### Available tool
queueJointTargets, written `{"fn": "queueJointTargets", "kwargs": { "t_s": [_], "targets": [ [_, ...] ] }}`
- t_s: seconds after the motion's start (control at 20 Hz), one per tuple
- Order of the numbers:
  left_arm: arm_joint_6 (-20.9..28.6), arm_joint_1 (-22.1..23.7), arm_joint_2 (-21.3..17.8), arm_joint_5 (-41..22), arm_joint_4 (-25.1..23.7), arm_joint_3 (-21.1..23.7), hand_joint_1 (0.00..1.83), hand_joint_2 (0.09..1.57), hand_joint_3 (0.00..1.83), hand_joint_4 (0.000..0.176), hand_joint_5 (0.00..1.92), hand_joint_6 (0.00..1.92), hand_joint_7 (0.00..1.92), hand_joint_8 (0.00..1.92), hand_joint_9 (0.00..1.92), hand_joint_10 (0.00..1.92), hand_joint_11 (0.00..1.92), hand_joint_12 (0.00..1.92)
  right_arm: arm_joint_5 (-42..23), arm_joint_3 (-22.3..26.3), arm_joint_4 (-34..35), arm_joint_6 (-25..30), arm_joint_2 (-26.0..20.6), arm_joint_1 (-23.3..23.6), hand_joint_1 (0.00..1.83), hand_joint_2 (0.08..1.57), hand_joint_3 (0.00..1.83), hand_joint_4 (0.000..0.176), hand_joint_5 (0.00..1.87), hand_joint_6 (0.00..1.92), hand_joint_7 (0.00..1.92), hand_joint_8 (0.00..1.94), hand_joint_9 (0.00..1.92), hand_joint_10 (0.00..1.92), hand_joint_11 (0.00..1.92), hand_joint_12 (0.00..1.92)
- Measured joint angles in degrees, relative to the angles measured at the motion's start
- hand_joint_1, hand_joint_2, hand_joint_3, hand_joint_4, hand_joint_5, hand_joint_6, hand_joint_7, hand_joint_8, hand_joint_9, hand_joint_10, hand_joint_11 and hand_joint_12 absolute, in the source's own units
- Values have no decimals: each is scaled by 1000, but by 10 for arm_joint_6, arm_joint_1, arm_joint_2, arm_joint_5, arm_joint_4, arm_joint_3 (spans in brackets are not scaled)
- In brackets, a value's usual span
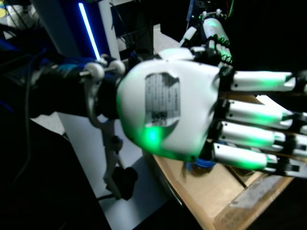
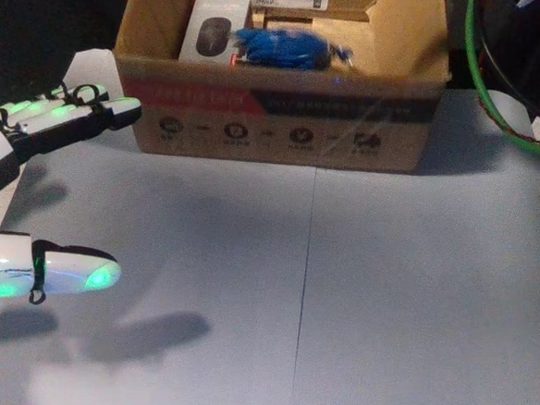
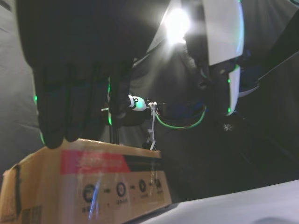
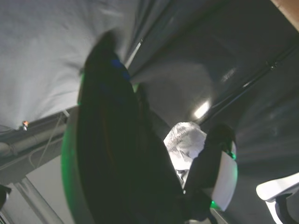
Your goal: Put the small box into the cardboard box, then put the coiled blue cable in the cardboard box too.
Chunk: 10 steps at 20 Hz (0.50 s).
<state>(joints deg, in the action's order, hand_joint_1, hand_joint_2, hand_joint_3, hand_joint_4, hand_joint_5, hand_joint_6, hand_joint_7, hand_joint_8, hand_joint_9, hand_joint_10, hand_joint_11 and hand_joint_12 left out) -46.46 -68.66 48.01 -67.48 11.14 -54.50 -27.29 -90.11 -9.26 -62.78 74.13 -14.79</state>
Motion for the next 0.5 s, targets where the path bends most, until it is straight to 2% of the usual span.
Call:
{"fn": "queueJointTargets", "kwargs": {
  "t_s": [0.05,0.15,0.2,0.25,0.4,0.5],
  "targets": [
    [0,0,0,0,-1,0,666,855,0,172,171,3,63,4,18,5,33,58,0,0,0,0,-2,0,442,947,2,176,0,0,0,0,0,0,0,0],
    [0,0,0,0,-1,0,675,861,0,164,173,3,62,2,21,4,46,70,0,9,0,0,-14,-1,455,933,0,176,0,0,0,0,0,0,0,0],
    [0,0,0,0,0,0,673,866,2,169,169,1,62,1,30,6,59,78,-2,14,0,0,-18,-2,456,935,0,176,0,0,0,0,0,0,0,0],
    [0,2,0,-1,1,0,686,866,2,164,184,5,66,2,30,4,54,79,-7,24,0,0,-26,-7,469,933,0,176,0,0,0,0,0,0,0,0],
    [2,3,0,-9,5,0,632,880,5,167,171,0,85,5,44,5,39,80,-53,74,-3,0,-65,-43,463,914,0,176,0,0,0,0,0,0,0,0],
    [2,3,0,-17,13,0,618,869,0,173,170,1,95,4,43,1,21,79,-94,120,4,0,-107,-82,500,909,0,176,0,0,0,0,0,0,0,0]
  ]
}}
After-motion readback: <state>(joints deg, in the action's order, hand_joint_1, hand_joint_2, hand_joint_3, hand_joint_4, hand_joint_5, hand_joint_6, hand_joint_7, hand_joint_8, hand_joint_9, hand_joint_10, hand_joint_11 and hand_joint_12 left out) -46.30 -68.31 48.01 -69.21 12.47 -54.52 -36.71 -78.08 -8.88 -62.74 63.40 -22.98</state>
